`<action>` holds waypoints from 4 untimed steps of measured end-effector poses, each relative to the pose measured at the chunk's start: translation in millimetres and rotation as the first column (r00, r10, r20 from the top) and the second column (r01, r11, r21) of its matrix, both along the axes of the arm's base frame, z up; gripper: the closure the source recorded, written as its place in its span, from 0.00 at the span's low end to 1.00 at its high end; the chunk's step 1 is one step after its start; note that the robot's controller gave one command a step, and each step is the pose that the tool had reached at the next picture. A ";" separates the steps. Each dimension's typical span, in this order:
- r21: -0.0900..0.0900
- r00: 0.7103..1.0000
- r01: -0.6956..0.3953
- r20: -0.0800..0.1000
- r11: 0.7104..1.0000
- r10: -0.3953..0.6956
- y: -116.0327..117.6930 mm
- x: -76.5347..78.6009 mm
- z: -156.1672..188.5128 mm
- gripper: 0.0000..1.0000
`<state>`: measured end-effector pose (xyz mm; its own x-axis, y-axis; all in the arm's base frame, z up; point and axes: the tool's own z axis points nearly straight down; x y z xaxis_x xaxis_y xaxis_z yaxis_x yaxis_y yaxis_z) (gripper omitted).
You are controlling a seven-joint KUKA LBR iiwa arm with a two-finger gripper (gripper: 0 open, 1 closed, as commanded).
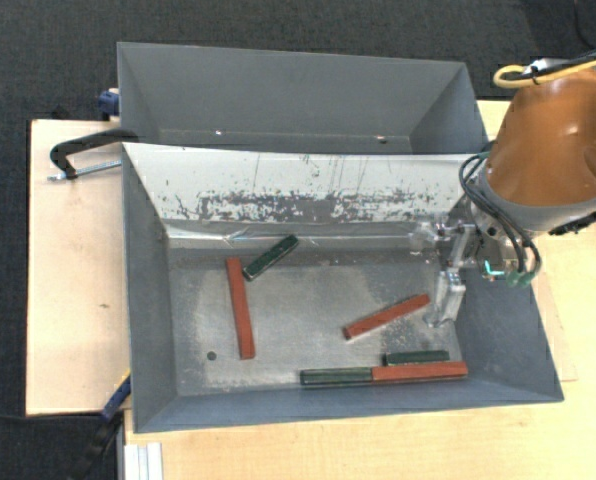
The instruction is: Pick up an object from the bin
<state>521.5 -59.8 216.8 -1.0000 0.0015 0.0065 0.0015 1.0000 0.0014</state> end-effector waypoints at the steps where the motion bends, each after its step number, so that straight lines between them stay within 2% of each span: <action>1: -0.001 1.000 -0.001 0.009 1.000 0.001 0.2 1.7 4.1 0.00; 2: 0.000 0.998 0.069 0.014 0.998 -0.069 -0.2 2.9 -25.0 0.00; 3: 0.001 0.987 0.162 0.012 0.987 -0.162 0.7 -2.4 -83.3 0.00; 4: 0.000 0.956 0.294 0.008 0.956 -0.294 -30.2 -7.8 -144.9 1.00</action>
Offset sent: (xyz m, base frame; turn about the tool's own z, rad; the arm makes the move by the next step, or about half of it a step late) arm 0.0001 -0.0009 -0.1468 0.3310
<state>513.7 -90.0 71.9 -0.9553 0.2957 -0.0014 0.2957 0.9553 0.0016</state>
